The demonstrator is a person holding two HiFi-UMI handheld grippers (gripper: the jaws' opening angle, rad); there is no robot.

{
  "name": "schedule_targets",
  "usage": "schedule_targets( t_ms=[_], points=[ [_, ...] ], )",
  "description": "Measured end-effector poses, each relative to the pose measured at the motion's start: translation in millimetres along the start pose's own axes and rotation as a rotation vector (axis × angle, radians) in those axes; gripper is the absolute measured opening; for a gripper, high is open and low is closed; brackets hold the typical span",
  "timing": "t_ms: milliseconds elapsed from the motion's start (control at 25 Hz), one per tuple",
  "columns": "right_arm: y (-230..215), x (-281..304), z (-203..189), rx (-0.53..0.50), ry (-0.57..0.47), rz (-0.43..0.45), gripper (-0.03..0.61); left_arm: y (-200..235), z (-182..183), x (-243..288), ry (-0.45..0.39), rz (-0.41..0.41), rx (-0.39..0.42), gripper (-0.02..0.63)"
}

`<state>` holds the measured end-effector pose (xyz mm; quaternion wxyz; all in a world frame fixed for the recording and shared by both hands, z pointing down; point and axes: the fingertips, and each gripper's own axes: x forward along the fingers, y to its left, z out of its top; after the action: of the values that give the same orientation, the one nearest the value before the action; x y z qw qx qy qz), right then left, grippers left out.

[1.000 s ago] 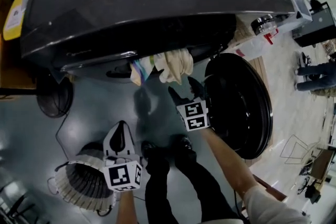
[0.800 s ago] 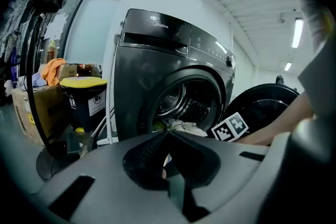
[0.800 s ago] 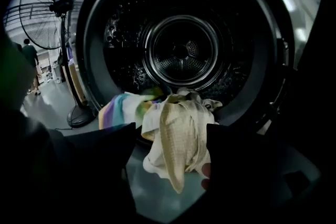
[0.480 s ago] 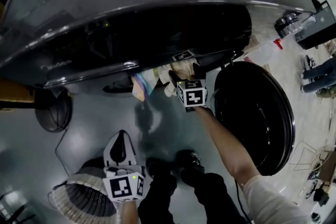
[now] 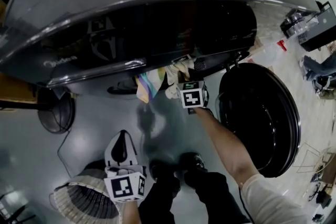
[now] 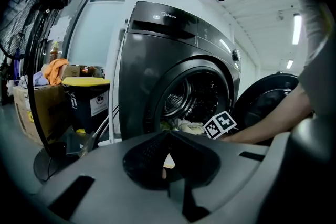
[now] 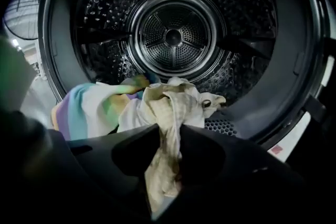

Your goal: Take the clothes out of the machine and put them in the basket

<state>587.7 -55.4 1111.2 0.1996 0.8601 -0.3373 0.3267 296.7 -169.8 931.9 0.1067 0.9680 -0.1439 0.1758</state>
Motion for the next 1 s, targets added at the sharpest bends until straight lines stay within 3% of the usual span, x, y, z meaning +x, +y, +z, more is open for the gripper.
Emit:
schedule_targets(
  t_ms=[160,400,720,1000],
  points=[
    [-7,-13,6,0.021,0.022,0.01,0.095,-1,4,-14,0.014,0.009,-0.009,0.018],
    [-6,-80,56,0.021,-0.115,0.056,0.09,-12,32,-39,0.025,0.018,-0.026,0.018],
    [-11,-215,122,-0.028,-0.235,0.118,0.089,-51,122,-74,0.005,0.025,-0.026,0.018],
    [-16,-347,155,-0.023,-0.22,0.18,0.089,-88,211,-129,-0.01,0.059,-0.041,0.018]
  ],
)
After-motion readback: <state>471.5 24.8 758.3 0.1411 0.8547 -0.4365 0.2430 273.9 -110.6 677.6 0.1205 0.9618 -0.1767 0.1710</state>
